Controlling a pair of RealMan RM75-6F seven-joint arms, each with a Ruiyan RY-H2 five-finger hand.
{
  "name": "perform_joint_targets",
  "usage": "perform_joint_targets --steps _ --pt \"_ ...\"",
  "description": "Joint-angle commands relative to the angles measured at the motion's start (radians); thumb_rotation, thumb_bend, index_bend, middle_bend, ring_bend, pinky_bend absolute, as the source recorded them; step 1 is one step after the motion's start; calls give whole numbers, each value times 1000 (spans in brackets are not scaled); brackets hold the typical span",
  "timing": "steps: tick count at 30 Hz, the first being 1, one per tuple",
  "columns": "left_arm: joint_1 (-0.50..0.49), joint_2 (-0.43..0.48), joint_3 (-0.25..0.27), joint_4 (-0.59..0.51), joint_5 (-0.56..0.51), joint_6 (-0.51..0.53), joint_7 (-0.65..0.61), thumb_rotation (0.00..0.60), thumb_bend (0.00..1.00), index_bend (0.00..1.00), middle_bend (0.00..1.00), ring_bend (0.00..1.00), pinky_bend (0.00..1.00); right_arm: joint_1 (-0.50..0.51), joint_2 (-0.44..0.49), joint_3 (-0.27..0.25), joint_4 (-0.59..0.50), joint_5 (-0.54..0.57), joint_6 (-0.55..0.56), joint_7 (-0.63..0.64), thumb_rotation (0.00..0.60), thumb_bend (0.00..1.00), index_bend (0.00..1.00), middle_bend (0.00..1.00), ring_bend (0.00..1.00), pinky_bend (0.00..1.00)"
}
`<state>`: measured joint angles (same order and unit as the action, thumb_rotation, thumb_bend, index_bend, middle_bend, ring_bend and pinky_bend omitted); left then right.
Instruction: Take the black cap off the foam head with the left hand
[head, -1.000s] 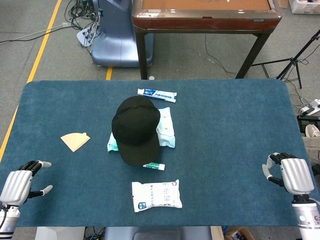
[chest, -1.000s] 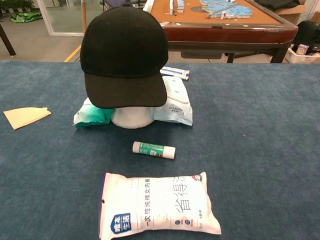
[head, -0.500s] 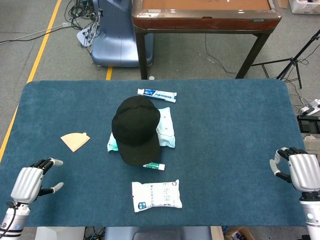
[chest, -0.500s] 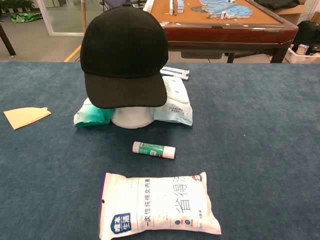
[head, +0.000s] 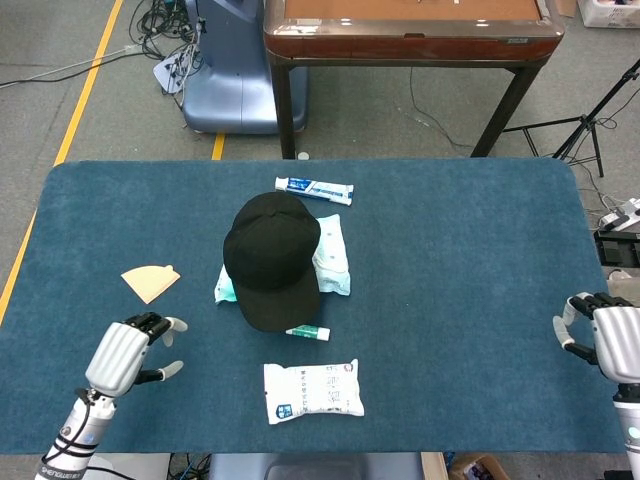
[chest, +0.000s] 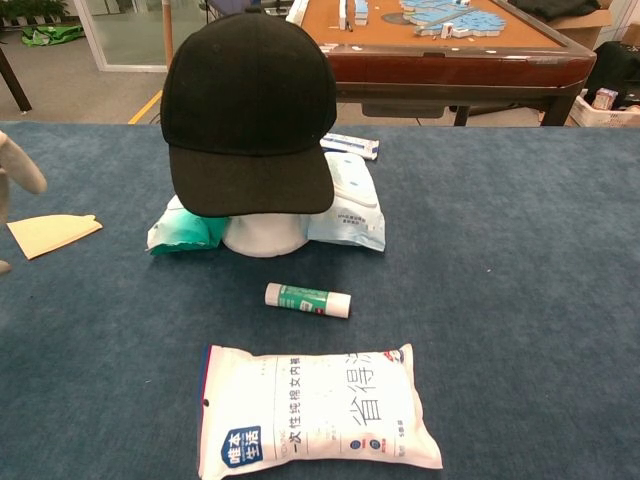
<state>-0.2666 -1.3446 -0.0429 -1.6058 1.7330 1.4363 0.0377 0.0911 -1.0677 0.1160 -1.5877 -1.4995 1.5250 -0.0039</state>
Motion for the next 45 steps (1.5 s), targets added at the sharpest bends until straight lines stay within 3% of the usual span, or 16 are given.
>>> perform_joint_targets --steps 1,7,20,45 --pt "-32 -20 -4 -18 7 -37 9 600 23 393 619 427 550 1 7 6 -6 1 6 -4 600 440 748 600 510 563" --pt "-81 -63 -15 -33 17 -77 27 600 6 334 623 412 519 -3 18 8 -14 5 12 -6 600 440 748 600 510 562" --pt "-162 -211 -90 14 0 -77 137 600 0 357 706 457 512 -7 16 7 20 24 1 38 600 440 748 600 510 563" --pt "-249 -351 -111 97 -36 -90 216 600 0 371 734 478 513 -16 22 7 39 23 10 76 600 440 748 600 510 563"
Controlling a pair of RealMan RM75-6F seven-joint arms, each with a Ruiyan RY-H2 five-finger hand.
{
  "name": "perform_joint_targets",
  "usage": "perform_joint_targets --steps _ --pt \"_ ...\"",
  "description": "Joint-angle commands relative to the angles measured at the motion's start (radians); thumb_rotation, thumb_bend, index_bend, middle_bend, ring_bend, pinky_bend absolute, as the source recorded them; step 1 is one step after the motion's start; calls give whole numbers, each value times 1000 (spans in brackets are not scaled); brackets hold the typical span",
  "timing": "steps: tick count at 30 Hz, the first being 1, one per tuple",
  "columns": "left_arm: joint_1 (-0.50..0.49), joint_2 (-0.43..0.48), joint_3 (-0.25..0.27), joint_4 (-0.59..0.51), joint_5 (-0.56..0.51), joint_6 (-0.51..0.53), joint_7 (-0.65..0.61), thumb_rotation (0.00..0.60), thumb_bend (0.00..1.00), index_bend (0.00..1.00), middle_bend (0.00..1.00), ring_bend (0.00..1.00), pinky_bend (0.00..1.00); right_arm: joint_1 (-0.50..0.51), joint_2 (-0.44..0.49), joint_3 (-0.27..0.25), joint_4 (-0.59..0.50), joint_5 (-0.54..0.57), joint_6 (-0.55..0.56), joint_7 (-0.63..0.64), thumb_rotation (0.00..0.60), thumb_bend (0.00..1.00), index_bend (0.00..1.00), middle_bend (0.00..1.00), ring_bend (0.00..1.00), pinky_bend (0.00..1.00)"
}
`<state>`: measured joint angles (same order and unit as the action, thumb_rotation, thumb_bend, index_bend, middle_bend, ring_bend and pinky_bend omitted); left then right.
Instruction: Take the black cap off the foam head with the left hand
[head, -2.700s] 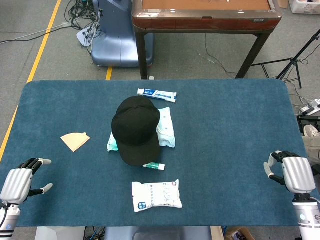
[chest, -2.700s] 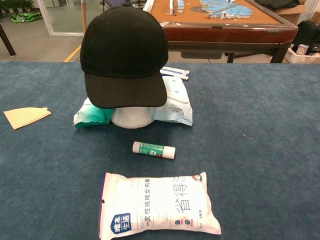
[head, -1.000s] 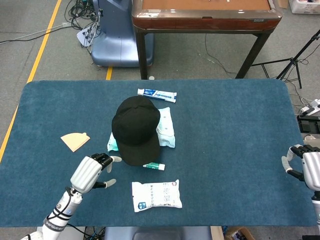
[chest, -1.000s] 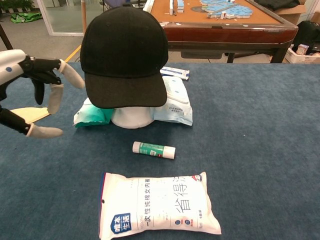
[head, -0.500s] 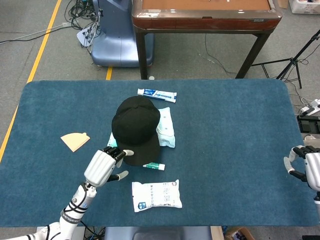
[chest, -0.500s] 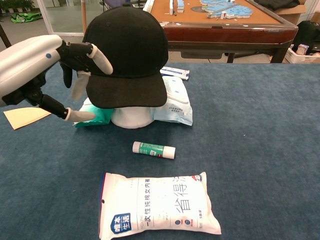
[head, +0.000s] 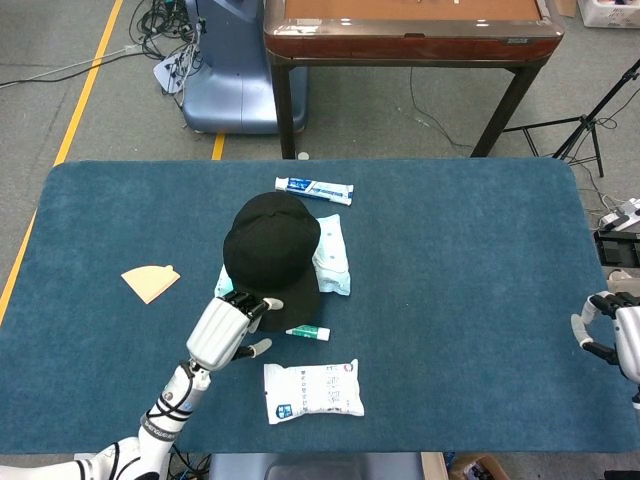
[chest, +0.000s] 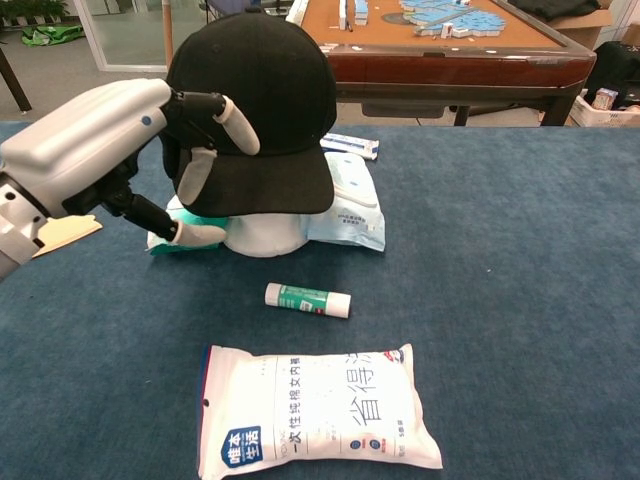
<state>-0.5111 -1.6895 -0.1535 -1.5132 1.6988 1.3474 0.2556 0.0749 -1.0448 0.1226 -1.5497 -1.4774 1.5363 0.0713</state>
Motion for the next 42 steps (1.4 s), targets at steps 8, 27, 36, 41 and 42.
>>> perform_joint_targets --steps 8,27,36,41,42 --pt "-36 -61 -4 52 -8 -5 -2 600 0 373 737 479 513 0 -6 0 17 12 -12 13 600 440 748 600 510 563" --pt "-49 -203 18 297 90 187 -80 600 0 359 738 479 512 -8 -10 -2 36 12 -7 38 600 440 748 600 510 563" --pt "-55 -240 31 372 104 226 -120 600 0 360 739 479 512 -12 -11 -1 42 18 -6 46 600 440 748 600 510 563" --pt "-60 -260 31 410 103 238 -112 600 0 350 738 478 510 -18 -10 1 48 21 0 55 600 440 748 600 510 563" --pt "-62 -262 31 418 107 242 -112 600 0 350 738 478 510 -18 -9 1 49 22 1 57 600 440 748 600 510 563"
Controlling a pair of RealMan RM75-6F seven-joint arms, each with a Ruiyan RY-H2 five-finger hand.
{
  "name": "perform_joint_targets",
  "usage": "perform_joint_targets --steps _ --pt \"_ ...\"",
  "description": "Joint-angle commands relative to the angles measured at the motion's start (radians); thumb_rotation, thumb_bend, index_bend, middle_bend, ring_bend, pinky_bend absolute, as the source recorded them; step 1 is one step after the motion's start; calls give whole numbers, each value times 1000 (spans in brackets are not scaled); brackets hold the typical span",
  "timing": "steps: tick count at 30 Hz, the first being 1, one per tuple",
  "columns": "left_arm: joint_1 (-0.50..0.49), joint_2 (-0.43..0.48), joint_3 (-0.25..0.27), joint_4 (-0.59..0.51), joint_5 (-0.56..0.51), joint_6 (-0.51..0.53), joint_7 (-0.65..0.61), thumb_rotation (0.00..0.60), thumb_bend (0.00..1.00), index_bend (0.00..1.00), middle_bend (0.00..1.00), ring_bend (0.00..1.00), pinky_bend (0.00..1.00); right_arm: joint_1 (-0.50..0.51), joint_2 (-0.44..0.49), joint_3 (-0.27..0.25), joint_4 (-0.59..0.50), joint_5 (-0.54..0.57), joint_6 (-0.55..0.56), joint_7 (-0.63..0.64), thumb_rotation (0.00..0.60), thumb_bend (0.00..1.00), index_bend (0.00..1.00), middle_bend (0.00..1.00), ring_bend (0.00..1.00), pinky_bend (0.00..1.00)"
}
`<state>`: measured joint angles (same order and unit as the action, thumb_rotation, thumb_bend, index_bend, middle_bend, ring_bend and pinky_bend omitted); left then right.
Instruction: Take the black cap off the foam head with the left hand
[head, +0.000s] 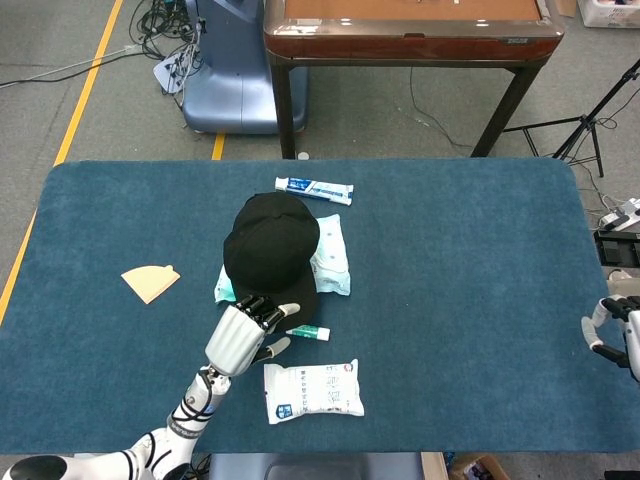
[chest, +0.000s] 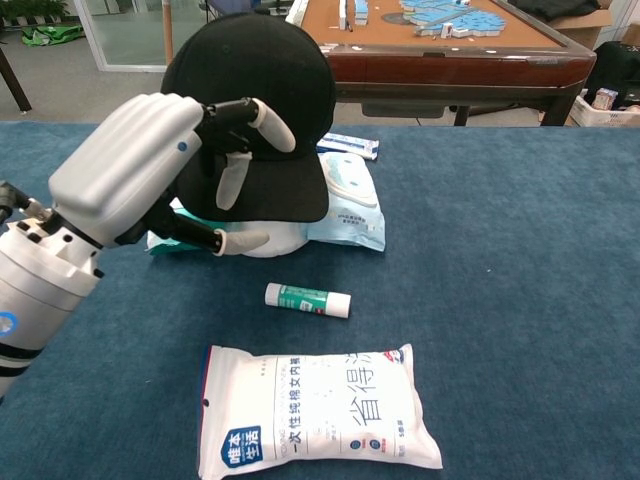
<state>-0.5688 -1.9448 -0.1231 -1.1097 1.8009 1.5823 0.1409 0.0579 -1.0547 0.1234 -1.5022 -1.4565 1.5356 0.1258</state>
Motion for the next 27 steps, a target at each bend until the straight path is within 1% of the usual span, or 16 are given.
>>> perform_joint_targets --steps 1,13,20,27 --pt "-7 -10 1 23 8 11 3 600 0 350 738 478 510 -2 1 1 3 2 2 4 600 440 748 600 510 563" --pt "-23 -39 -2 112 5 41 -6 600 0 345 723 470 499 -7 -2 1 14 3 4 17 600 440 748 600 510 563" --pt "-40 -61 -17 170 -8 59 -45 600 0 347 723 470 499 -8 -6 2 22 9 -3 28 600 440 748 600 510 563" --pt "-62 -72 -43 199 -17 98 -100 600 0 348 722 469 499 -11 -7 3 27 9 1 37 600 440 748 600 510 563"
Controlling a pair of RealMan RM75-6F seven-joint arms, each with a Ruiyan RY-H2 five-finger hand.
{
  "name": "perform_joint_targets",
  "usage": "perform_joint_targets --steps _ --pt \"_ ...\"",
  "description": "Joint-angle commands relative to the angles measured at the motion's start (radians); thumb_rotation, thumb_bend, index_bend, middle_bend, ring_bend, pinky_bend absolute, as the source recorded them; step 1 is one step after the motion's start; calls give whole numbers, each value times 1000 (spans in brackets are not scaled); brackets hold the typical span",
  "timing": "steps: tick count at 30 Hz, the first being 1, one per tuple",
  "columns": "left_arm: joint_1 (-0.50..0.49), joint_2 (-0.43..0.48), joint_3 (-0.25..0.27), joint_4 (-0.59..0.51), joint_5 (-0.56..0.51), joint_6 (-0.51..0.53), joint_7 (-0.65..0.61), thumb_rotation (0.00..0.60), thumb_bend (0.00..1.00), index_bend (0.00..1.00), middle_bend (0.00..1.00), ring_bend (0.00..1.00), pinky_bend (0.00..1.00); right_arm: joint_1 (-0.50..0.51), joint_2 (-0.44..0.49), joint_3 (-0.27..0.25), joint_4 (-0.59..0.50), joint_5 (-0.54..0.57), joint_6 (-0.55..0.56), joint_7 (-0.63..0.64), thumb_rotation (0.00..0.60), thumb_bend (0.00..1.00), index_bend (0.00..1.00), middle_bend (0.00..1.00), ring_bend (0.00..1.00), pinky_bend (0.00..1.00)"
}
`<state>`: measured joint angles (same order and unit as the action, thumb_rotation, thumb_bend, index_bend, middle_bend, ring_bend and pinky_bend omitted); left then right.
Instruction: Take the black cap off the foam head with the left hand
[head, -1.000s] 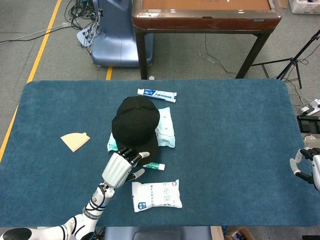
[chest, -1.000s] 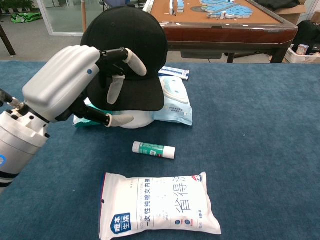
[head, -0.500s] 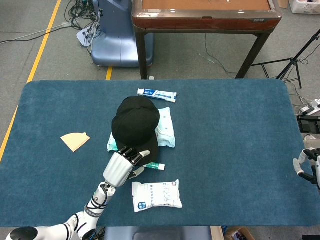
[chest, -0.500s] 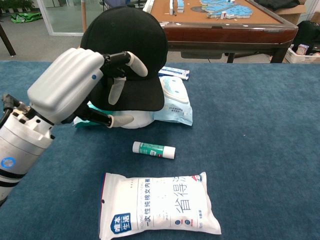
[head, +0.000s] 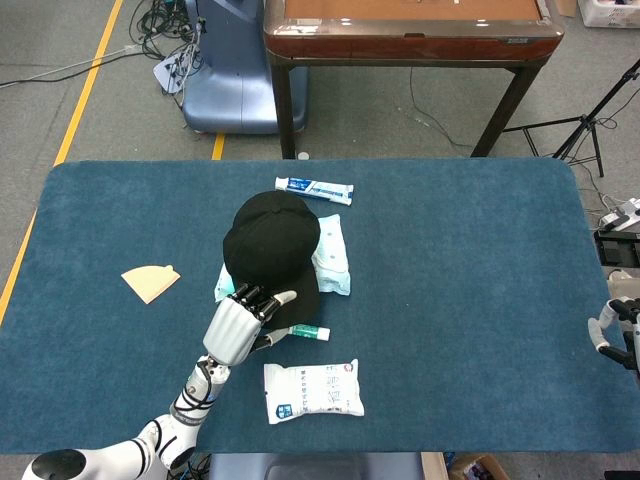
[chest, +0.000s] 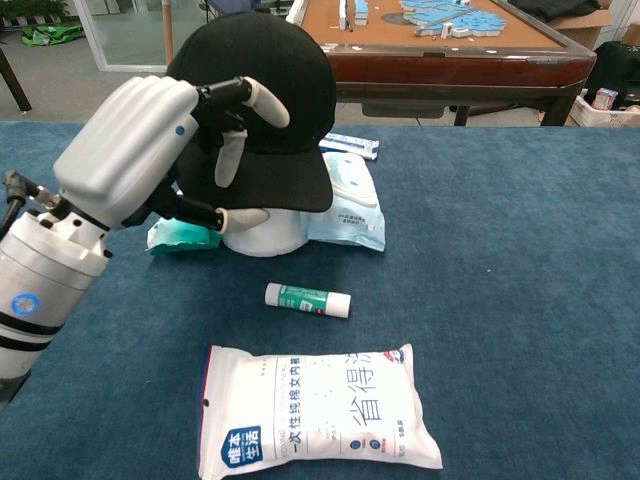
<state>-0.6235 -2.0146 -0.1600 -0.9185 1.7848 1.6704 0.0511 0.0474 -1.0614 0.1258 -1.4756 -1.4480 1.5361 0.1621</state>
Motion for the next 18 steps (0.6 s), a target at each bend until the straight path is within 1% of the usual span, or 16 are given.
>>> perform_joint_targets --steps 1,4,7,9,13,14,16,18 --pt "-10 -3 -6 10 0 14 -14 600 0 348 720 468 499 -1 0 1 0 0 1 2 600 440 748 600 510 563" --pt "-13 -4 -3 16 2 28 -27 600 0 347 711 459 500 -1 0 0 1 -3 2 3 600 440 748 600 510 563" --pt "-13 -6 1 26 1 38 -30 600 0 347 661 424 496 -1 0 -1 0 -4 1 4 600 440 748 600 510 563" --pt "-14 -3 6 28 1 41 -41 600 0 351 593 374 495 -1 0 0 -1 -5 1 4 600 440 748 600 510 562" --pt "-18 3 11 36 6 51 -40 600 0 368 391 238 492 -1 0 0 -2 -6 2 4 600 440 748 600 510 563" --pt "-19 3 11 37 5 53 -39 600 0 373 357 217 484 -1 0 0 -3 -7 2 4 600 440 748 600 510 563" --pt "-21 3 10 38 3 55 -36 600 0 388 304 188 462 -1 0 0 -3 -7 2 4 600 440 748 600 510 563" --pt "-24 3 9 40 1 58 -37 600 0 399 293 183 453 -1 0 -1 -3 -7 1 4 600 440 748 600 510 563"
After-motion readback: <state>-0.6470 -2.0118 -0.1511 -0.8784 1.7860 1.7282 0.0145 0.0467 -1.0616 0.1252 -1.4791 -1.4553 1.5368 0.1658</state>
